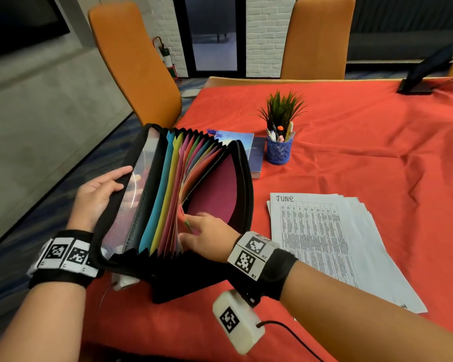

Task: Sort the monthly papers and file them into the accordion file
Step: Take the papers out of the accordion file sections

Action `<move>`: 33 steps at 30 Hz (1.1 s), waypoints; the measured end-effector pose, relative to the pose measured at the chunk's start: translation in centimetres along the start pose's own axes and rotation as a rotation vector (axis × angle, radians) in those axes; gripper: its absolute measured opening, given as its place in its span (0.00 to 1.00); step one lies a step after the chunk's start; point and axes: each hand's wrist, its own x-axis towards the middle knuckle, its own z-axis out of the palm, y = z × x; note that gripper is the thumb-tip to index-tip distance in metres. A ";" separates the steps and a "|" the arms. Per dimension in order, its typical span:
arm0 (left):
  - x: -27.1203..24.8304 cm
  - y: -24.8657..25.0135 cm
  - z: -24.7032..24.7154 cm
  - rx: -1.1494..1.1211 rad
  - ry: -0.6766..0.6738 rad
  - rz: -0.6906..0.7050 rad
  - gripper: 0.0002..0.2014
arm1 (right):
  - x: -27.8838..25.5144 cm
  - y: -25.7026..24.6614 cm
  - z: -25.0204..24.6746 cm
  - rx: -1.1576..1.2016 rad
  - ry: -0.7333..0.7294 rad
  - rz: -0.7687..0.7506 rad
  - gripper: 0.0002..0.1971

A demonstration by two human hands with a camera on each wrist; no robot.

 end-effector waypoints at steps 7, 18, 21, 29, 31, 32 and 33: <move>-0.4 0.6 -0.2 0.039 0.005 -0.009 0.21 | -1.4 -1.7 0.2 -0.148 0.252 -0.031 0.25; -1.2 2.1 0.6 0.077 0.029 0.005 0.22 | -2.4 0.8 -3.5 -0.565 0.341 0.107 0.38; -1.4 3.5 1.0 0.049 0.010 0.013 0.22 | -3.4 2.7 -4.8 -0.416 0.403 0.071 0.33; -1.7 8.1 2.1 0.321 -0.043 0.188 0.21 | -9.8 17.3 -10.1 -0.226 0.505 0.496 0.12; -1.8 8.0 3.3 0.376 -0.031 0.189 0.21 | -11.6 21.6 -10.3 -0.230 0.478 0.664 0.14; -2.0 7.7 4.0 0.453 -0.033 0.205 0.19 | -12.4 23.5 -10.3 -0.226 0.487 0.739 0.17; -2.2 7.2 4.7 0.541 -0.046 0.217 0.18 | -13.0 25.1 -10.1 -0.228 0.500 0.805 0.20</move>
